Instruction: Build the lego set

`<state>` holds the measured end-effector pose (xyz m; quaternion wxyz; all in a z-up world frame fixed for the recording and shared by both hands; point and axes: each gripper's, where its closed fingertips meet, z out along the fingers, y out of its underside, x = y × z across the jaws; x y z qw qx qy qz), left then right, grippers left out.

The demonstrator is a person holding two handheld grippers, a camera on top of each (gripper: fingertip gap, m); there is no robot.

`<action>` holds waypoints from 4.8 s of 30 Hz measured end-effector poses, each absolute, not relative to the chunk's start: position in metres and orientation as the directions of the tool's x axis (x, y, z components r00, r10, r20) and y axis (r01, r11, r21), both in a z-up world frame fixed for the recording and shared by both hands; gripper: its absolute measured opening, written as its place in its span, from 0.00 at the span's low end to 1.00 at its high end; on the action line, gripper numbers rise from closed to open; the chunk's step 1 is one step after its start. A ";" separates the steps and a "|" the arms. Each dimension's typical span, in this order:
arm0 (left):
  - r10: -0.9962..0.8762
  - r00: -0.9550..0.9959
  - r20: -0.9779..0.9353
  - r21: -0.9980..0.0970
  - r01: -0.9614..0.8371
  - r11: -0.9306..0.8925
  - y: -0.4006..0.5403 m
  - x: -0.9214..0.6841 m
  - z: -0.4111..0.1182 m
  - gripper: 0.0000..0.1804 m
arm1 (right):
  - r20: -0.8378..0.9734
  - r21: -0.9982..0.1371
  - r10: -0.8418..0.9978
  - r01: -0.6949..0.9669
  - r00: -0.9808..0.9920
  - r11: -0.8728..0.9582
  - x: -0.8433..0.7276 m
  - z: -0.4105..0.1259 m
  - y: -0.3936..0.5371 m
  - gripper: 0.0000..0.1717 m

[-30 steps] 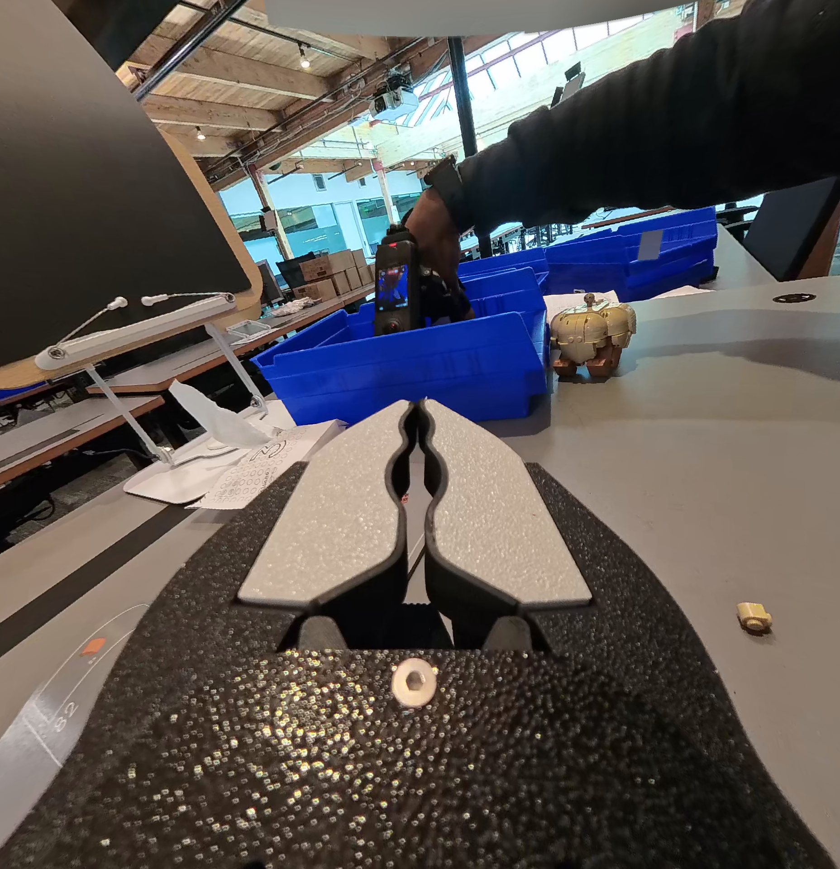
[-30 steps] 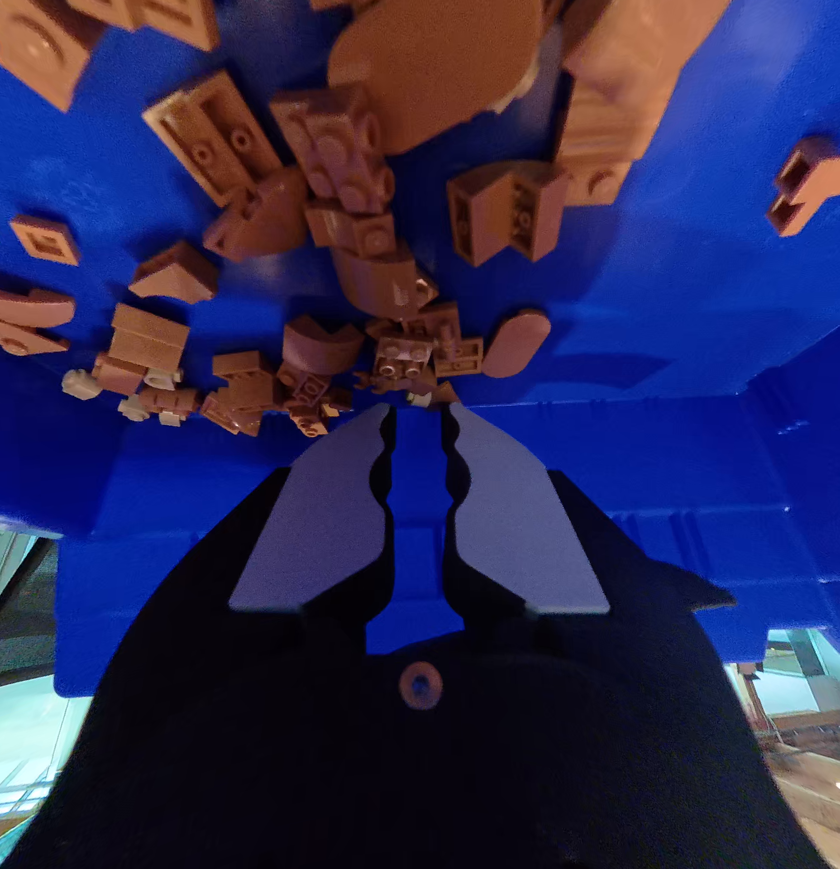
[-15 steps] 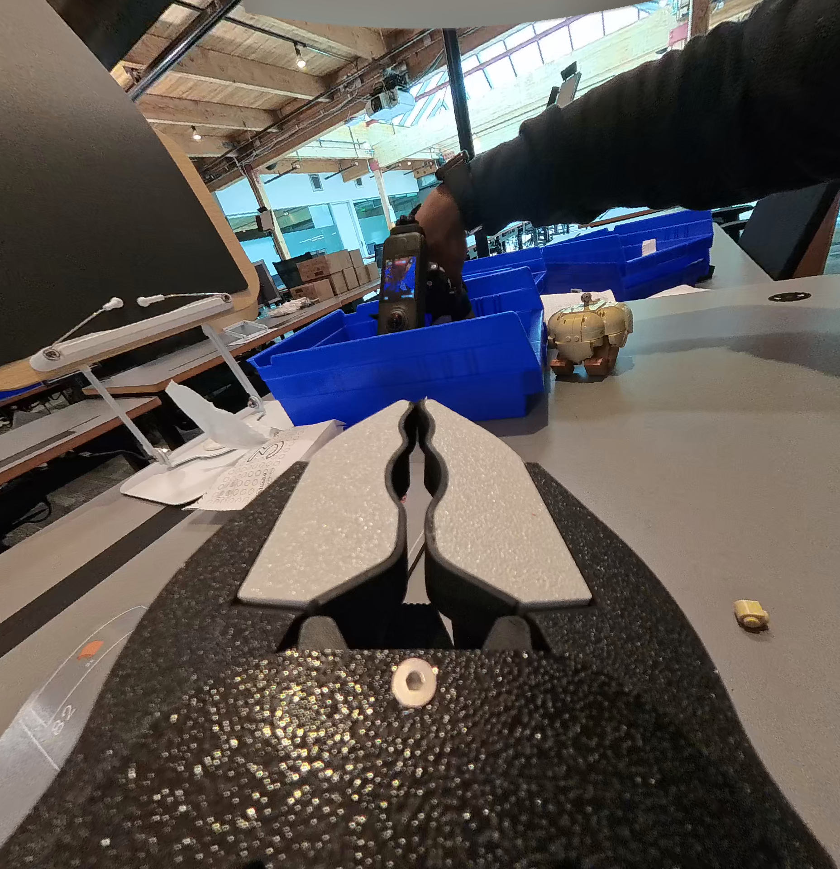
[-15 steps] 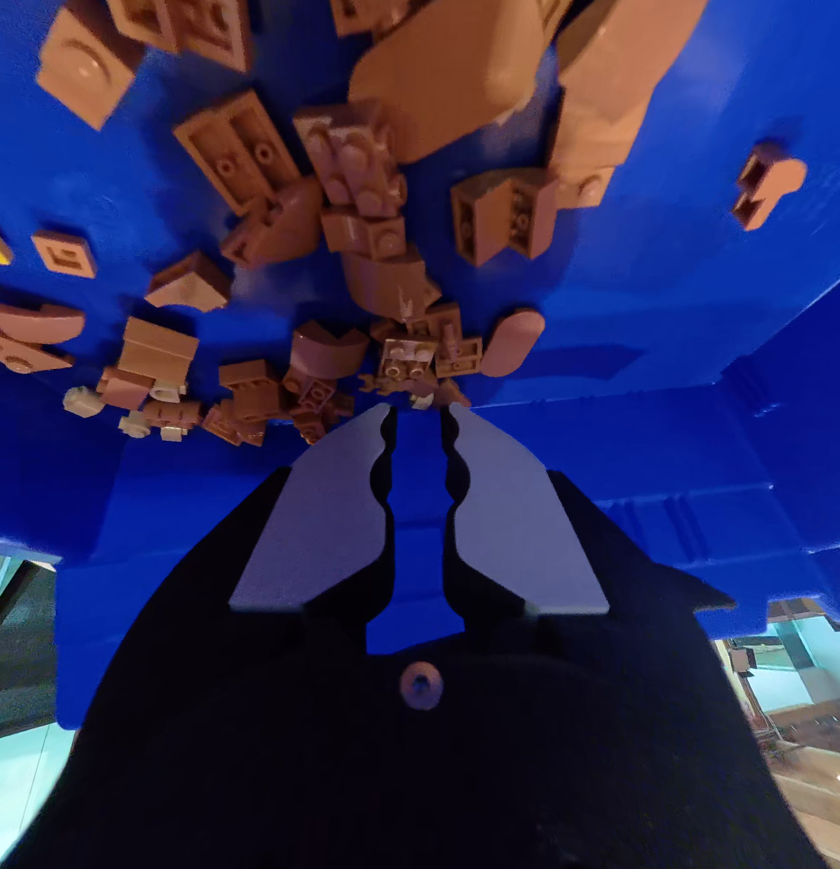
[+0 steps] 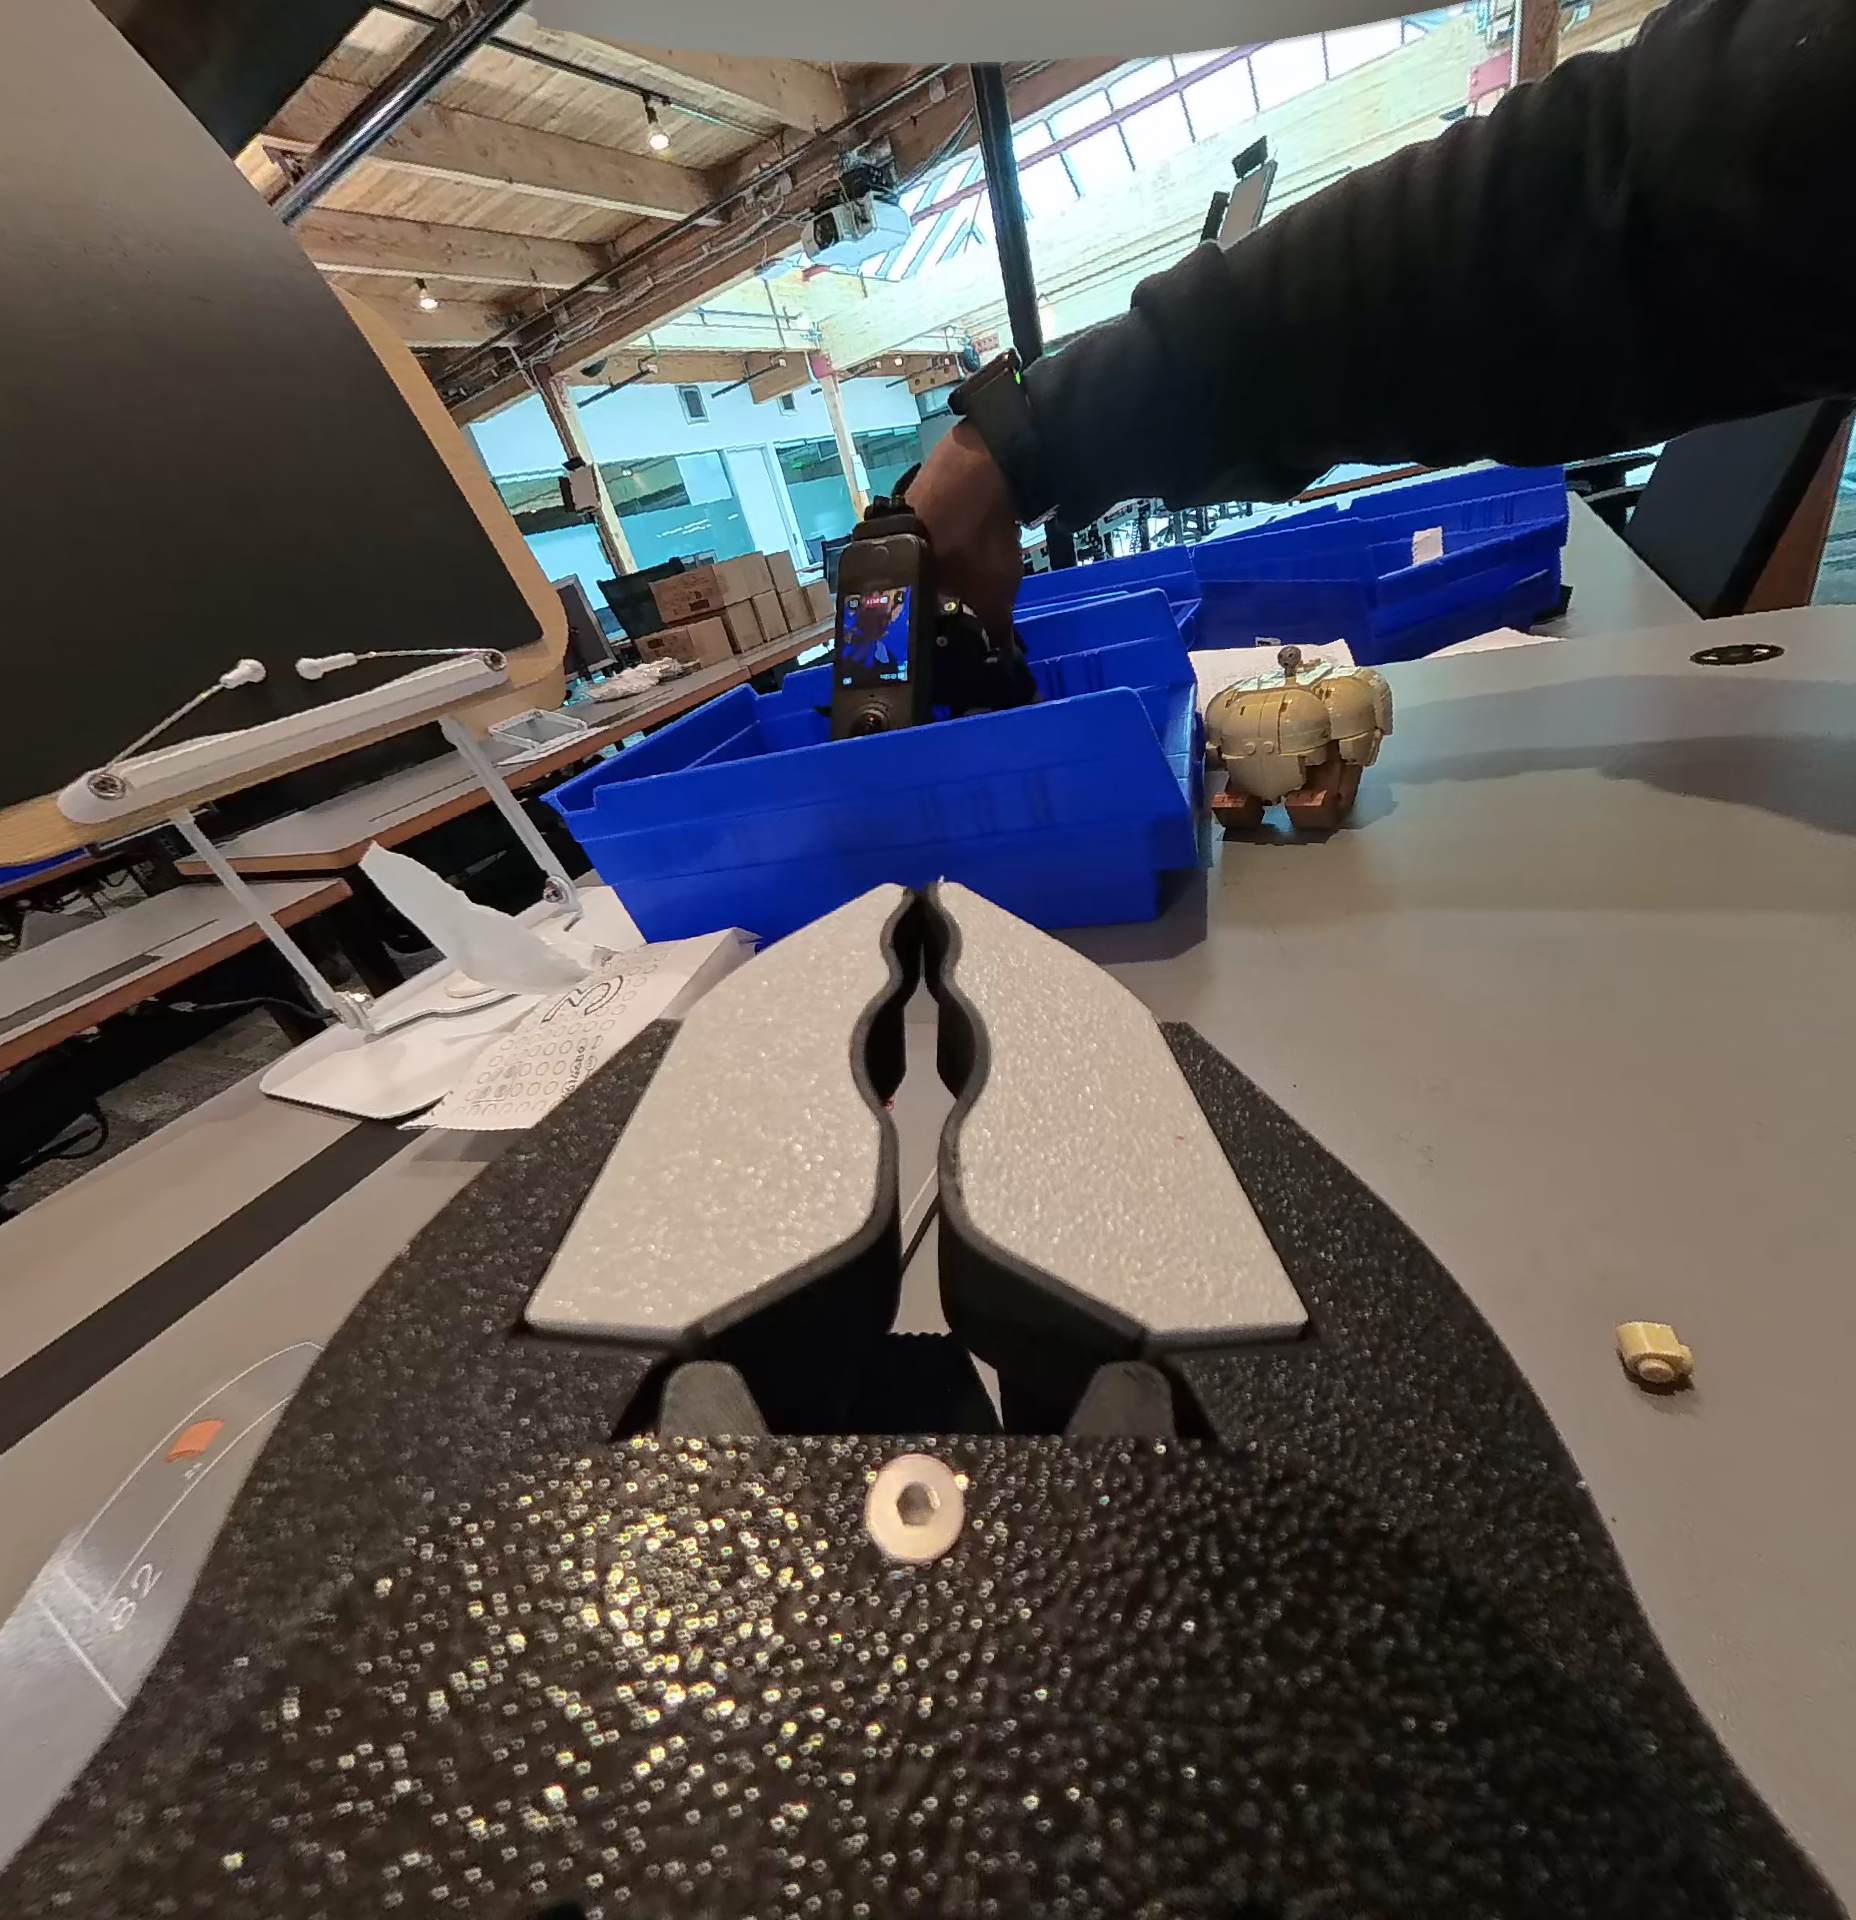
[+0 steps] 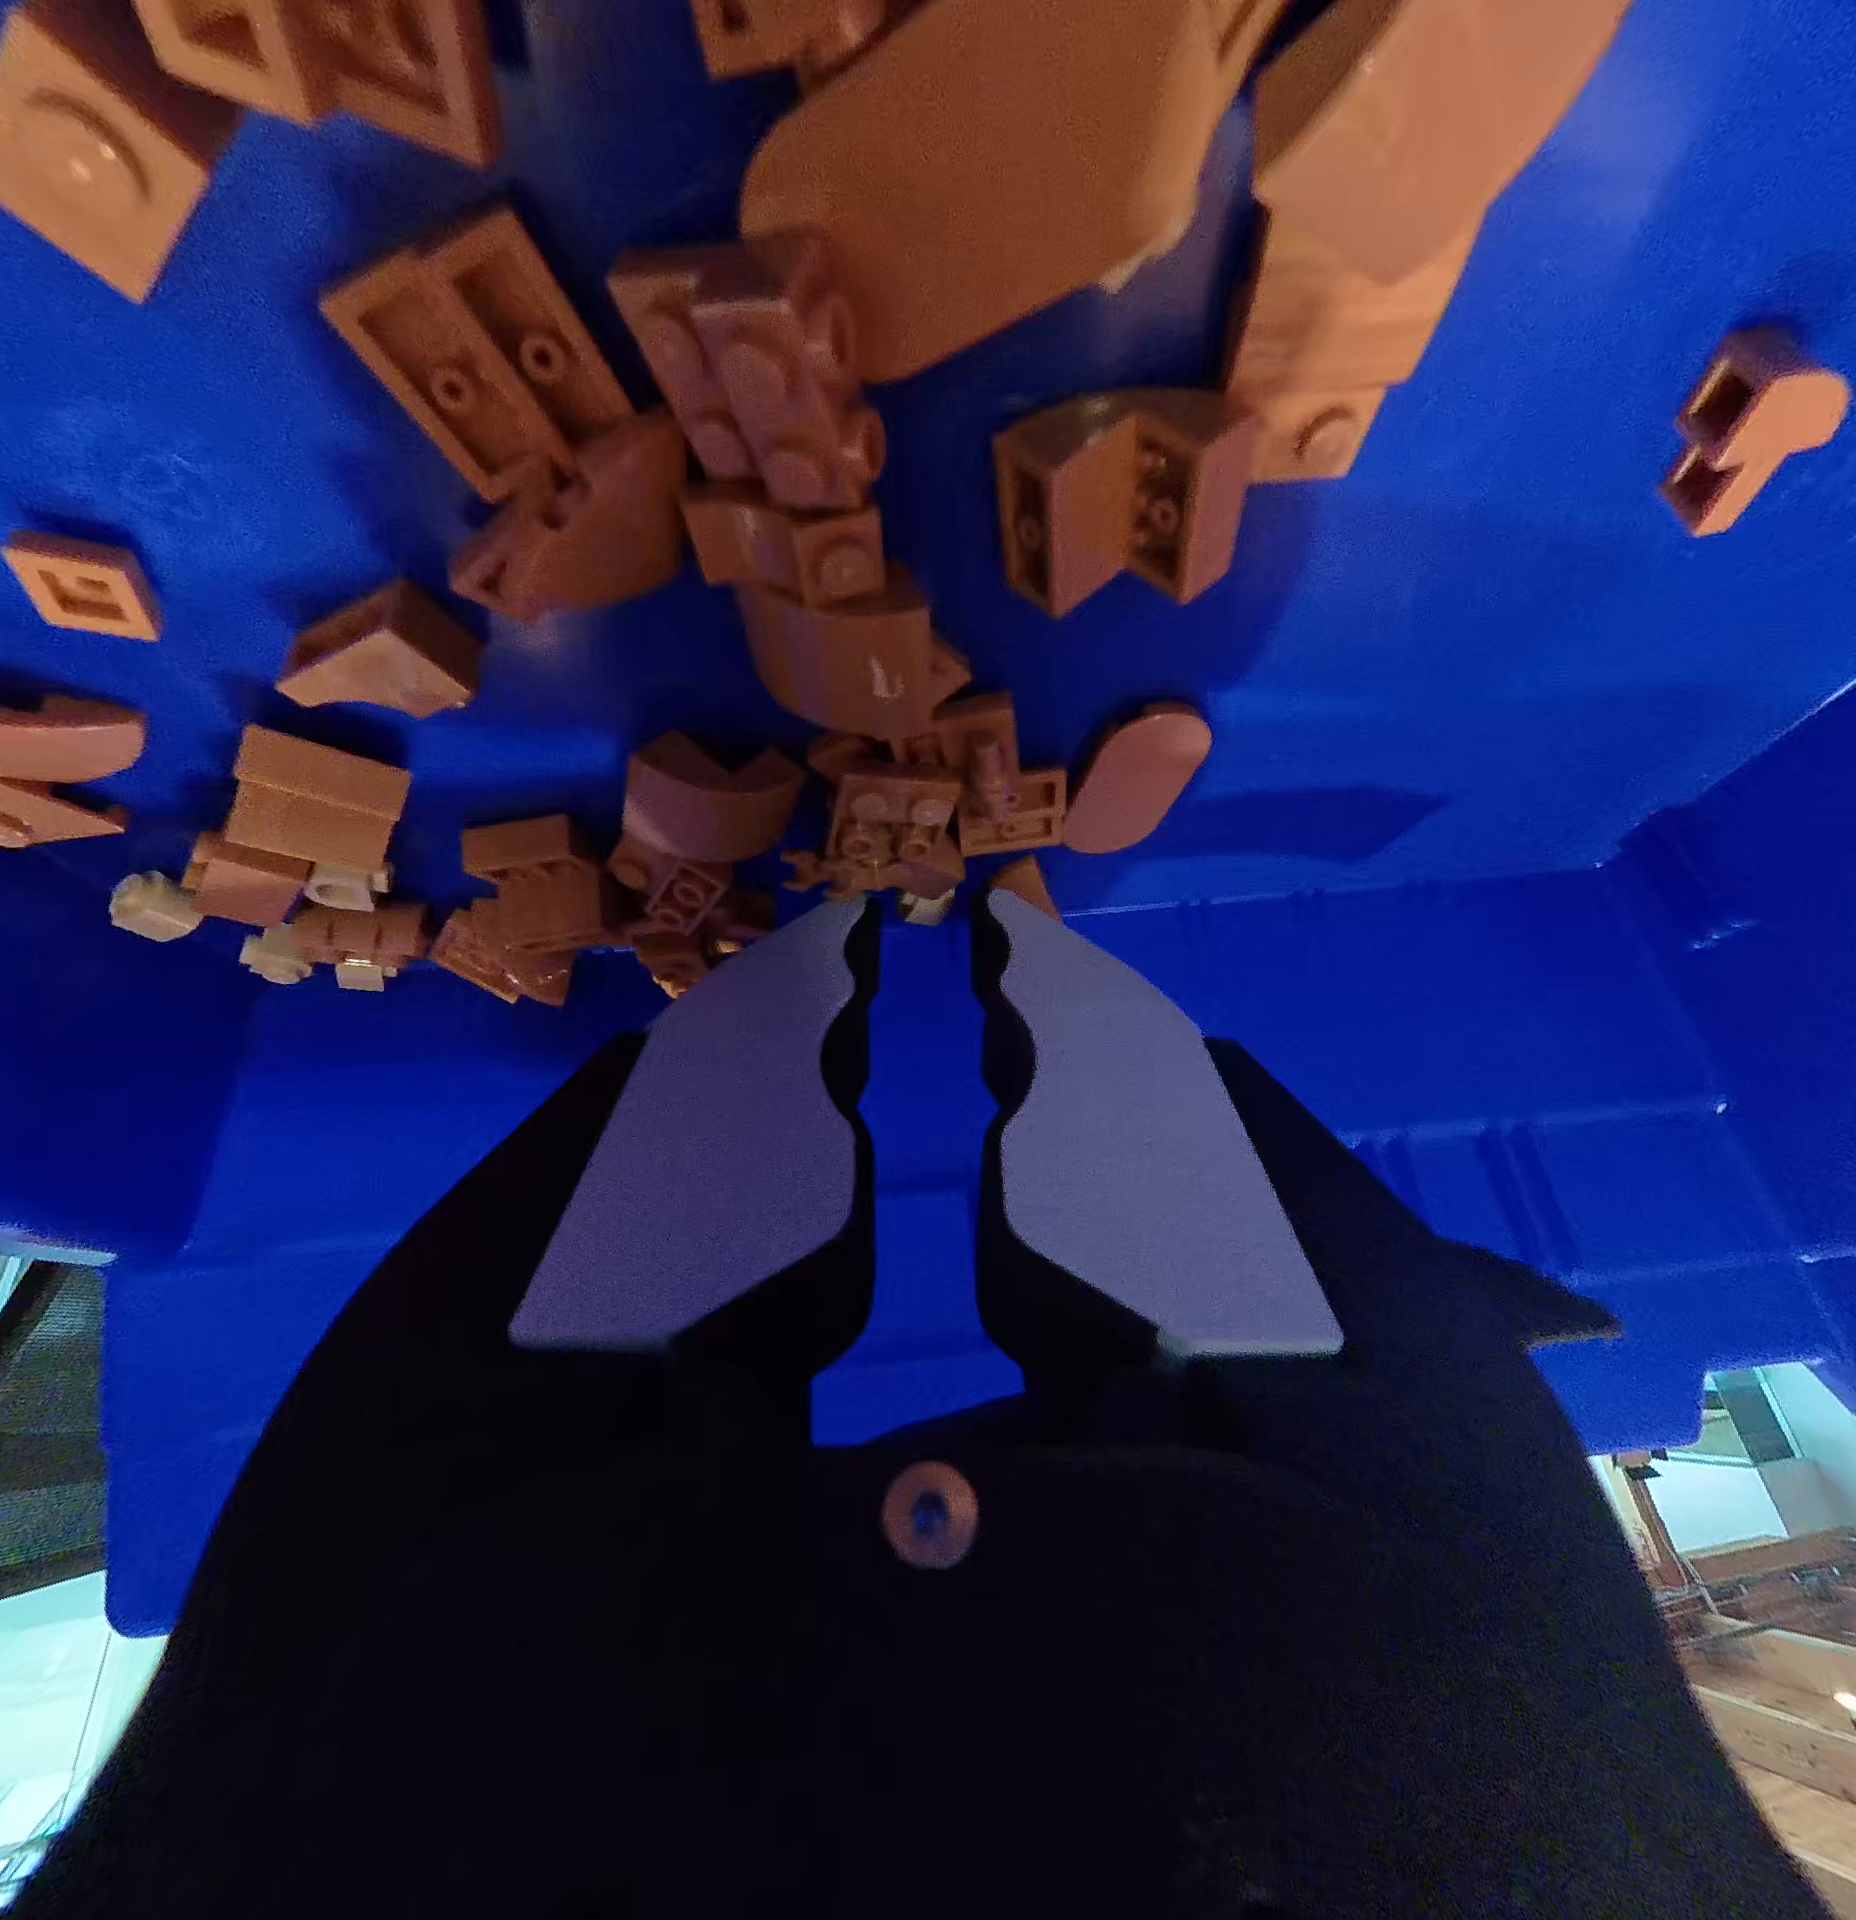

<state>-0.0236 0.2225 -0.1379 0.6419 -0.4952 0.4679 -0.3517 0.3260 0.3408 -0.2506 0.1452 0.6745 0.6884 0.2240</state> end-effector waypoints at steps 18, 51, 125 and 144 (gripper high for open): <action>-0.915 0.311 -0.257 -0.964 -0.017 0.265 0.222 -0.023 -0.139 0.00 | 0.034 0.526 0.997 0.850 -0.063 0.036 0.328 -0.249 0.341 0.09; -0.916 0.301 -0.266 -0.962 -0.023 0.272 0.220 -0.022 -0.139 0.00 | 0.007 0.586 0.999 0.810 -0.040 0.029 0.331 -0.253 0.342 0.05; -0.852 0.426 -0.304 -0.952 -0.095 0.292 0.236 -0.030 -0.143 0.00 | 0.055 -0.264 0.943 0.916 0.328 -0.303 0.196 -0.245 0.295 0.06; -0.853 0.421 -0.309 -0.950 -0.097 0.296 0.235 -0.030 -0.143 0.00 | 0.047 -0.203 0.941 0.926 0.334 -0.318 0.195 -0.247 0.292 0.05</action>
